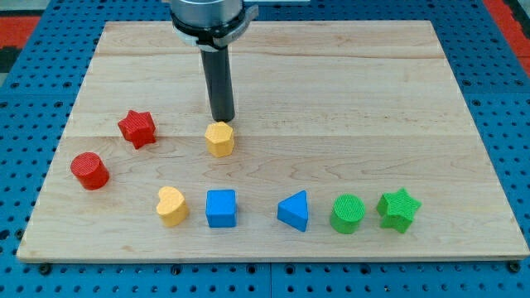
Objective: Place the yellow hexagon to the left of the yellow heart
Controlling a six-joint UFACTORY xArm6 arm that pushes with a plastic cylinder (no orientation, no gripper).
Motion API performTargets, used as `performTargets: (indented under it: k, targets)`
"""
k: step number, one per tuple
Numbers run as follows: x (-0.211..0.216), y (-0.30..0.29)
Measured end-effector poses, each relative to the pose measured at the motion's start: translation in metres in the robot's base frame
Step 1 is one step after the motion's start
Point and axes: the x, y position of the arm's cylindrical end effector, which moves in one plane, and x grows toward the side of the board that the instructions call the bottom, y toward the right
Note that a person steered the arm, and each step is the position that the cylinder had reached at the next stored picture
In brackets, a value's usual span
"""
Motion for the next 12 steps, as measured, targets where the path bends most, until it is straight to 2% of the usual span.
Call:
performTargets:
  k: [1, 2, 4, 5, 6, 9, 12]
  targets:
    - [0.033, -0.017]
    - [0.041, -0.028]
    - [0.041, 0.025]
    - [0.063, 0.039]
    - [0.068, 0.03]
    - [0.064, -0.062]
    - [0.077, -0.066]
